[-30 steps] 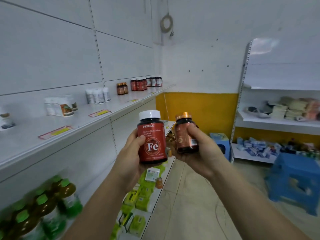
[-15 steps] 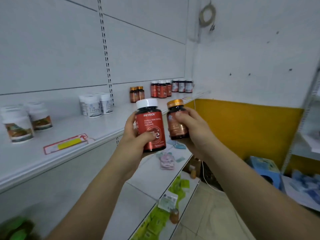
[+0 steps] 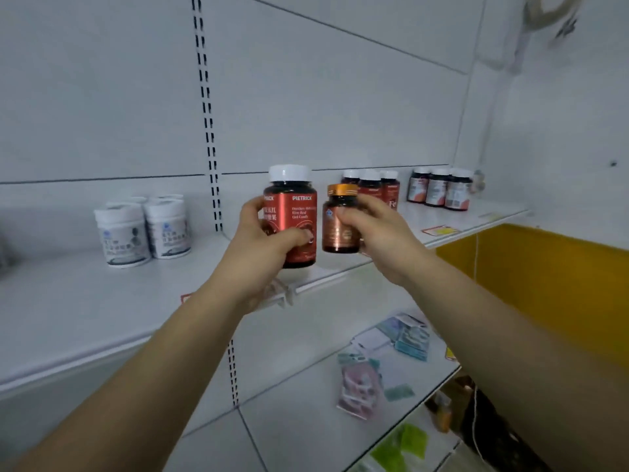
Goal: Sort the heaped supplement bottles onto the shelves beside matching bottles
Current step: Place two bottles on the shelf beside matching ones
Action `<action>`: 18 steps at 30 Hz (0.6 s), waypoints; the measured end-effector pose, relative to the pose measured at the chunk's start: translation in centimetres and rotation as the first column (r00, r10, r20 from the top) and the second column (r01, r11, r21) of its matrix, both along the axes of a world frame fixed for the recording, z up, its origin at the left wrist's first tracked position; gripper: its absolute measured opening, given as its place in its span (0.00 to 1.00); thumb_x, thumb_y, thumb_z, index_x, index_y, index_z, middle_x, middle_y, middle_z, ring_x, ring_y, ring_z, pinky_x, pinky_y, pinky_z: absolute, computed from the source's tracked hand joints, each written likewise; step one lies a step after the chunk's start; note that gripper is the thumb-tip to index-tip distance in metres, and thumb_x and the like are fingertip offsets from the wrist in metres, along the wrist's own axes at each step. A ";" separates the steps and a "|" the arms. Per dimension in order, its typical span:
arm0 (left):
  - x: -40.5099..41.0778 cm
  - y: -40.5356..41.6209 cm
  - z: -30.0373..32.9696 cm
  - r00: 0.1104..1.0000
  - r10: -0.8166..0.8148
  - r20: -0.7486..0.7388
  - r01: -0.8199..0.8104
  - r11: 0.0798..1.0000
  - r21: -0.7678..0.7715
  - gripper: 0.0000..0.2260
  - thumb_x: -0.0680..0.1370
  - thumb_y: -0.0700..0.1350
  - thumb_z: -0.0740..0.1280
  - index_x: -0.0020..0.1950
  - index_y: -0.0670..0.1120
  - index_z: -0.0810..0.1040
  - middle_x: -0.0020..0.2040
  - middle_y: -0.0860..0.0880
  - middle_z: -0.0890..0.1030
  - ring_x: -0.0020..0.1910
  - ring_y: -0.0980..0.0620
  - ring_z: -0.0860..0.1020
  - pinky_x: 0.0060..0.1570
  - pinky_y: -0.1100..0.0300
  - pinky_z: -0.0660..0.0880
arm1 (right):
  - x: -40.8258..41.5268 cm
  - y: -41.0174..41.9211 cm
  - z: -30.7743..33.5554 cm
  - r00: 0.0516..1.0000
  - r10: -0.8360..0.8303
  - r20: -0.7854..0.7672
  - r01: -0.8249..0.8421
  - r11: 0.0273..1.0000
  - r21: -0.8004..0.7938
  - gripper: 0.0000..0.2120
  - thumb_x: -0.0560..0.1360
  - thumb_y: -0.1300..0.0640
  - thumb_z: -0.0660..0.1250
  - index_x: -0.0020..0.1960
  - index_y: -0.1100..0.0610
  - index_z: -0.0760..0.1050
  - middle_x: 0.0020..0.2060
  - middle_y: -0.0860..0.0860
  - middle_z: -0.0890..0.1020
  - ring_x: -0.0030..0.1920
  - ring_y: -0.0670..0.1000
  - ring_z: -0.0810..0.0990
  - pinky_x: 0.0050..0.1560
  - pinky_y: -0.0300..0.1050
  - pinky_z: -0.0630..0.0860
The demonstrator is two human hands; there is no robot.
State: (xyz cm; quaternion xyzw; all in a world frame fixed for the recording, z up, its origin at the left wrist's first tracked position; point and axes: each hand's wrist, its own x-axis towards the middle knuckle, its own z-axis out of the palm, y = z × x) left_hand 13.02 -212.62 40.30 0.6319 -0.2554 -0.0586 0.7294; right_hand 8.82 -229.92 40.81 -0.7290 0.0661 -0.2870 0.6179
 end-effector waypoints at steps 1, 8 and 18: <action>0.3 -0.9 0.1 0.997 0.068 0.040 -0.070 0.997 0.039 0.30 0.71 0.38 0.72 0.67 0.54 0.62 0.52 0.52 0.77 0.49 0.53 0.79 0.48 0.58 0.77 | 1.1 -1.4 0.0 1.000 0.023 -0.022 -0.024 0.999 -0.042 0.14 0.71 0.52 0.72 0.56 0.47 0.77 0.53 0.50 0.82 0.53 0.51 0.81 0.59 0.58 0.76; 2.0 -5.5 0.8 0.910 0.412 0.051 -0.407 0.862 0.301 0.33 0.68 0.39 0.76 0.68 0.48 0.64 0.56 0.52 0.75 0.51 0.53 0.75 0.52 0.57 0.69 | 8.9 -7.6 0.5 0.966 0.213 -0.149 -0.243 0.941 -0.234 0.19 0.72 0.58 0.71 0.62 0.52 0.74 0.52 0.47 0.81 0.53 0.48 0.79 0.55 0.43 0.74; 2.6 -7.5 -0.2 0.864 0.443 0.237 -0.503 0.768 0.396 0.40 0.72 0.37 0.72 0.74 0.59 0.53 0.45 0.65 0.70 0.40 0.68 0.72 0.34 0.74 0.67 | 16.0 -8.6 -0.5 0.903 0.361 -0.233 -0.419 0.859 -0.292 0.25 0.72 0.56 0.71 0.68 0.51 0.69 0.63 0.51 0.77 0.63 0.52 0.75 0.66 0.56 0.71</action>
